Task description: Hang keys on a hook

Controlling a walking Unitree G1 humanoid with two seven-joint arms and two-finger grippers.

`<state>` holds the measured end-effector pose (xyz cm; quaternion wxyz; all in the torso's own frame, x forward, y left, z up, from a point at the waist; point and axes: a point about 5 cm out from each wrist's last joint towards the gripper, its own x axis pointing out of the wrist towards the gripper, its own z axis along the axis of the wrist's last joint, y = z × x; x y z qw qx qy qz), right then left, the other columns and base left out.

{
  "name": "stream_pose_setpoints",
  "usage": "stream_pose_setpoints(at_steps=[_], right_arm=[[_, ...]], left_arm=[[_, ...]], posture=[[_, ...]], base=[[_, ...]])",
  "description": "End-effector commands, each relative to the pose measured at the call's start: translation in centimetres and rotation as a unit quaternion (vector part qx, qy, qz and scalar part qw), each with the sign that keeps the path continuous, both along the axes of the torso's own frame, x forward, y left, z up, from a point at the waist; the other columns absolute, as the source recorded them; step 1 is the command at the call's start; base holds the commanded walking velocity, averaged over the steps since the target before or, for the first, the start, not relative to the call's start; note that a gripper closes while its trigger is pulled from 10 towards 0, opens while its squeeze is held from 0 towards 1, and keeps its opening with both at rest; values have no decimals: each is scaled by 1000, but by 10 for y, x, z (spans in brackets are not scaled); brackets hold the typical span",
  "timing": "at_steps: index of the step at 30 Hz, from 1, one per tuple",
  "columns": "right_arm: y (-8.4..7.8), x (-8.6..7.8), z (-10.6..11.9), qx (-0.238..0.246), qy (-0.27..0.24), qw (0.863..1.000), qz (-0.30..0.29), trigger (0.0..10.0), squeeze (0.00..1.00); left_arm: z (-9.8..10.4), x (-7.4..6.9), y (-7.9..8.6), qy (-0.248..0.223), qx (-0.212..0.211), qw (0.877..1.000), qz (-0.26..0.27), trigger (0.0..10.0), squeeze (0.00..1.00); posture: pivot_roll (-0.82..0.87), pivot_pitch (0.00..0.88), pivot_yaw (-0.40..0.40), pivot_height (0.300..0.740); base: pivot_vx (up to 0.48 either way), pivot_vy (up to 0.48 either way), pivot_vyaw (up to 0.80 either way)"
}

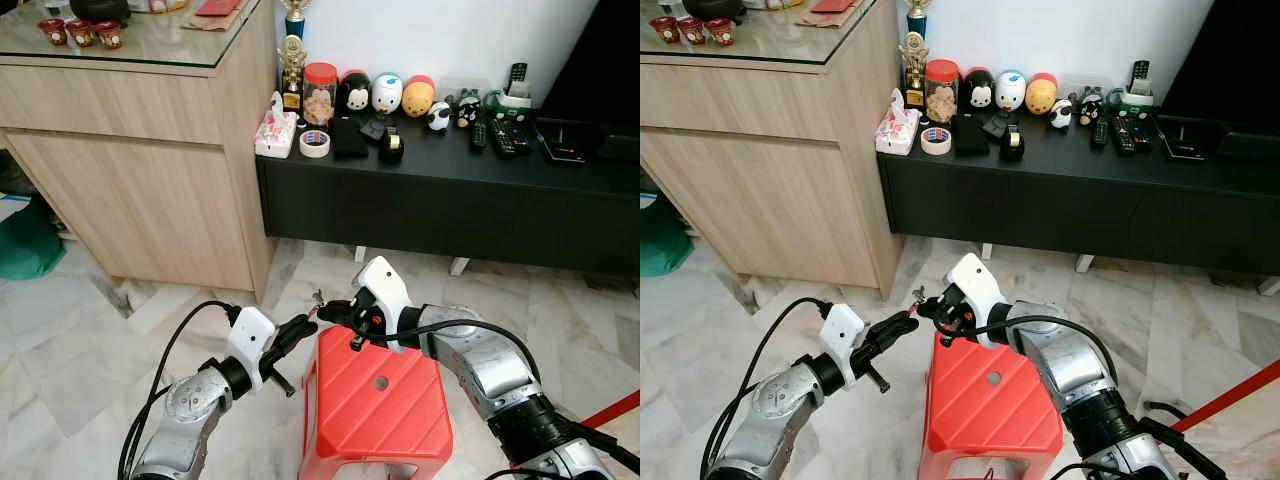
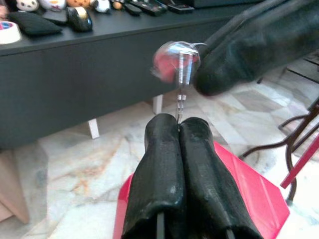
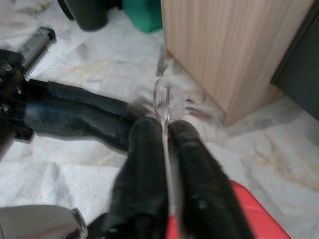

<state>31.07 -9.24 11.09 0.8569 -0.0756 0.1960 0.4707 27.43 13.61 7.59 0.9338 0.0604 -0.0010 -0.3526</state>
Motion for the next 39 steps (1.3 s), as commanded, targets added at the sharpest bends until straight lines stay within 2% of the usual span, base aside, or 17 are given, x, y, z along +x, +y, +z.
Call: stream_pose_setpoints(at_steps=[1,2,3,4,9,15,20,22,23,24,25,30,32,35,36,37,39], right_arm=[[-8,0,-4,-4,10,1000,-15,10000,1000],[-7,2,0,14,9,1000,-26,10000,937],[-7,2,0,14,9,1000,-26,10000,937],[-7,3,2,24,9,999,-28,10000,0],[-7,7,11,54,7,998,-44,10000,0],[-18,22,9,57,-4,990,-129,10000,0],[-35,23,-28,25,19,973,-227,10000,0],[-35,22,-31,24,20,972,-232,10000,0],[-39,14,-53,23,48,965,-258,10000,0],[-39,14,-53,23,48,965,-258,10000,0],[-43,2,-77,17,83,954,-288,10000,0],[-55,-33,-126,-21,147,926,-346,10000,0],[-60,-51,-144,-50,165,916,-363,10000,0],[-61,-68,-159,-85,170,914,-359,10000,0],[-62,-79,-167,-80,183,905,-376,10000,0],[-62,-79,-167,-80,183,905,-376,10000,0],[-64,-83,-169,-65,184,897,-397,10000,0]], left_arm=[[1,-1,4,-2,2,1000,4,0,0],[0,-1,3,-1,2,1000,4,0,0],[0,-1,3,-1,2,1000,4,0,0],[0,-1,3,0,2,1000,4,0,0],[-1,-2,3,4,1,1000,3,0,0],[-5,-6,5,14,8,1000,0,0,0],[-16,-11,14,32,21,999,21,0,0],[-17,-11,15,33,22,999,25,0,0],[-27,-12,22,42,33,997,59,5725,0],[-27,-12,22,42,33,997,59,5725,0],[-38,-14,31,60,35,993,99,10000,0],[-65,-26,53,118,39,976,181,10000,0],[-81,-36,65,158,46,960,225,10000,0],[-98,-47,76,192,68,942,266,10000,0],[-112,-59,84,222,73,921,312,10000,0],[-112,-59,84,222,73,921,312,10000,0],[-114,-64,97,231,65,904,354,10000,0]], posture=[[90,102,-61,740],[90,102,-61,740],[90,102,-61,740],[90,102,-61,740],[88,102,-60,740],[89,103,-60,740],[92,103,-55,740],[92,103,-55,740],[92,103,-55,740],[92,103,-55,740],[92,103,-55,740],[97,102,-43,740],[99,99,-42,740],[102,95,-41,740],[99,91,-40,740],[99,91,-40,740],[84,84,-35,740]], base=[[0,0,0],[0,0,0],[0,0,0],[0,0,0],[0,0,0],[0,0,0],[0,0,0],[0,0,0],[0,0,0],[0,0,0],[0,0,0],[0,0,0],[0,0,0],[0,0,0],[0,0,0],[0,0,0],[0,0,0]])
